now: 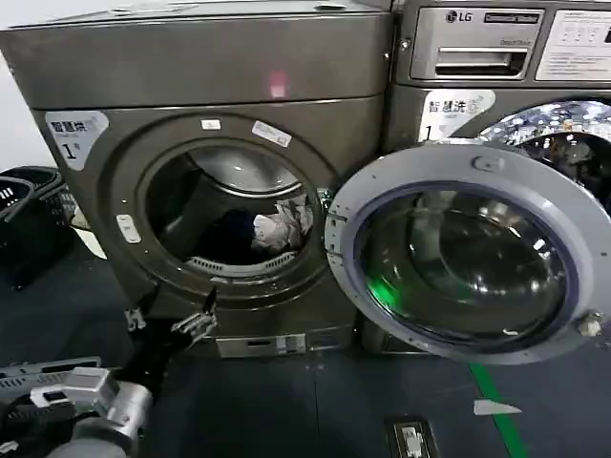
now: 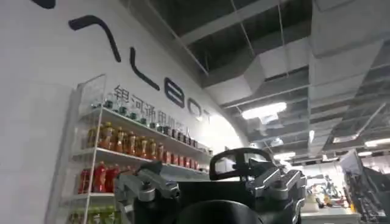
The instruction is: Grasp the clothes from the dryer.
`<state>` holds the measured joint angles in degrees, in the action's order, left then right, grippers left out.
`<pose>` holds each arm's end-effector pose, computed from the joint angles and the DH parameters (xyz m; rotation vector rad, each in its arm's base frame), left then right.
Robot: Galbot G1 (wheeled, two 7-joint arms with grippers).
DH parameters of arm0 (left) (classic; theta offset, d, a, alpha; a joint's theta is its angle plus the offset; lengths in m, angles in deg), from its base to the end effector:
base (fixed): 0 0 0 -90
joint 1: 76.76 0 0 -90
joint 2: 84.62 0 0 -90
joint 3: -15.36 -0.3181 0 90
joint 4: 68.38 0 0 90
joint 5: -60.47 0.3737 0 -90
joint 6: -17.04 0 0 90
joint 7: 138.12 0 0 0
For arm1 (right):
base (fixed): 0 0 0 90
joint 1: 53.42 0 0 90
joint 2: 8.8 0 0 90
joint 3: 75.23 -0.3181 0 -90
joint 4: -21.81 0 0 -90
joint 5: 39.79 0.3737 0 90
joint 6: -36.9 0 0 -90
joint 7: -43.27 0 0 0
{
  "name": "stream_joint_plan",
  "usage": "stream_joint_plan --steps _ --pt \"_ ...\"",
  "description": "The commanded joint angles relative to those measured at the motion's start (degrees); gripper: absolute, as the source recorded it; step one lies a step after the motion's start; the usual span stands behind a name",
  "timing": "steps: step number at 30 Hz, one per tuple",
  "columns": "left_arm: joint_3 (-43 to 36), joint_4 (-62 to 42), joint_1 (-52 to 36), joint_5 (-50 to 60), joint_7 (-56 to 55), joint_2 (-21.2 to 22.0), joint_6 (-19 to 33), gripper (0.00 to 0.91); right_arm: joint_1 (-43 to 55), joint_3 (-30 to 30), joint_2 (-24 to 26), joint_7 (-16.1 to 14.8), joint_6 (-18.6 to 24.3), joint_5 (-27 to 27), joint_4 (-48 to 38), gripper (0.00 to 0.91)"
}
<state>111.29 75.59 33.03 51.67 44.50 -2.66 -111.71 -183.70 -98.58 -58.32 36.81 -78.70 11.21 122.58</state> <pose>0.2015 0.0247 -0.0858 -0.1239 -3.0610 -0.0609 -0.0916 -0.4175 0.1169 1.3503 2.3057 -0.3035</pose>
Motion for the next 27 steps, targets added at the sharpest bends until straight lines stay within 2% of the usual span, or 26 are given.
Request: stream_joint_plan --steps 1,27 --pt "-0.03 0.07 0.16 0.07 0.01 -0.09 0.01 0.907 0.03 0.1 -0.06 -0.02 0.04 0.04 0.09 0.907" --pt "-0.23 -0.71 -0.47 0.47 -0.03 0.78 0.09 0.907 0.4 0.11 0.21 -0.16 0.4 -0.4 -0.16 0.907"
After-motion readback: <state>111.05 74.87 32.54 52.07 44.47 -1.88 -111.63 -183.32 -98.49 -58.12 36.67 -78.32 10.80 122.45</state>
